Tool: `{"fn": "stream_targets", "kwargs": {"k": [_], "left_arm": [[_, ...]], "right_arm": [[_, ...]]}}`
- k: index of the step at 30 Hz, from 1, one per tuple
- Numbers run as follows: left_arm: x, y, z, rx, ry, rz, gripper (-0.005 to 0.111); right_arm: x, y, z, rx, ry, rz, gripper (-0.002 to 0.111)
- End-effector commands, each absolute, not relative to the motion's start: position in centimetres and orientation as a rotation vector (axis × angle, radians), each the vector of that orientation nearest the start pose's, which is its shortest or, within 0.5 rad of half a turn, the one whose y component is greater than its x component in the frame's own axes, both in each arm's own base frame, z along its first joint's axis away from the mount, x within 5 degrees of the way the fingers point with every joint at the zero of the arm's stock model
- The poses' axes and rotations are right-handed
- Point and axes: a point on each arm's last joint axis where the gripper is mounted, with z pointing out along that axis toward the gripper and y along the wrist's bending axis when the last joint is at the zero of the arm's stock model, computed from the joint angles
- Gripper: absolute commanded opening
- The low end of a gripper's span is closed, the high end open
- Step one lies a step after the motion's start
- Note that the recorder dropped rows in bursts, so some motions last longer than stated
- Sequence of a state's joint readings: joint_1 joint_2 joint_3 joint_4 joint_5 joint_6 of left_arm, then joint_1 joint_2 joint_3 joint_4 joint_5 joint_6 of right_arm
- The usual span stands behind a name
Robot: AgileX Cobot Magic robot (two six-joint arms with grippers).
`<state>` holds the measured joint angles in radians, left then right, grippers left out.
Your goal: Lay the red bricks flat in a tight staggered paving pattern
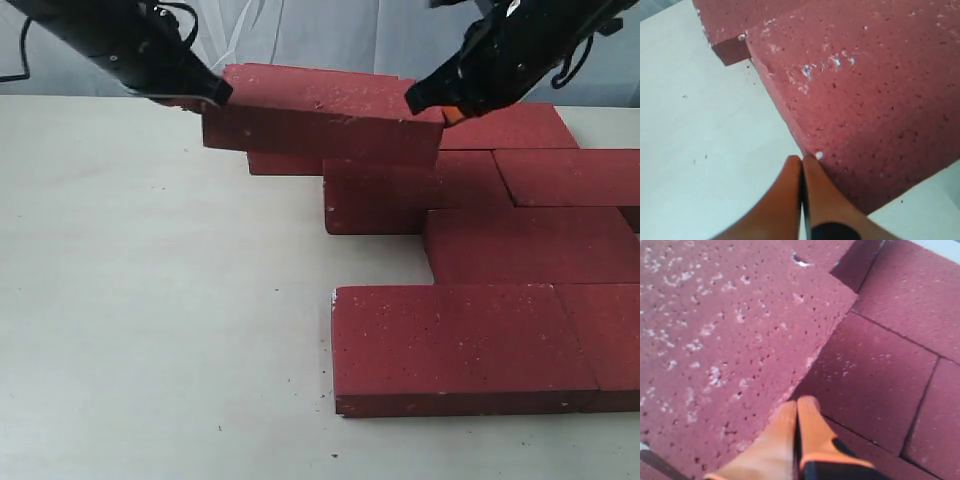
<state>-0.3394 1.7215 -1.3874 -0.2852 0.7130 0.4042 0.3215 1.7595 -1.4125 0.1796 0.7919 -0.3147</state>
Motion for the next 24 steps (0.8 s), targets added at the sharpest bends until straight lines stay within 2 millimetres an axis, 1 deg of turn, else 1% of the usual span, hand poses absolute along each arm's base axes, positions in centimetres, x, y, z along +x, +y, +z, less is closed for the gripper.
{"fn": "stream_targets", "kwargs": {"k": [1,3,5,8,10,13,17,20,24], "left_arm": [[31.8,-13.3,28.0,0.617,2.360,-0.349,0.000],[30.4,-12.1,26.9,0.574,2.370,-0.328,0.000],[29.6,-10.9,25.7,0.538,2.386,-0.299,0.000],[29.1,-9.2,23.6,0.464,2.407,-0.255,0.000],[28.9,-8.4,22.6,0.415,2.402,-0.228,0.000],[28.5,-7.7,21.3,0.360,2.380,-0.198,0.000],[28.2,-7.4,20.5,0.360,2.365,-0.164,0.000],[28.3,-7.2,20.4,0.374,2.336,-0.136,0.000],[28.2,-7.2,20.4,0.434,2.331,-0.104,0.000]], "right_arm": [[34.1,17.5,26.8,-0.747,2.473,0.334,-0.001],[33.3,18.9,26.5,-0.778,2.469,0.355,-0.001],[32.8,19.8,26.3,-0.793,2.460,0.370,-0.001],[32.2,21.1,25.7,-0.821,2.441,0.391,-0.001],[31.9,22.2,25.0,-0.847,2.432,0.396,-0.001],[31.9,23.7,23.6,-0.876,2.413,0.399,-0.001],[32.3,25.2,21.5,-0.896,2.394,0.392,-0.001],[32.3,25.9,19.8,-0.920,2.420,0.383,-0.001],[32.5,26.0,18.4,-0.966,2.429,0.349,-0.001]]}}
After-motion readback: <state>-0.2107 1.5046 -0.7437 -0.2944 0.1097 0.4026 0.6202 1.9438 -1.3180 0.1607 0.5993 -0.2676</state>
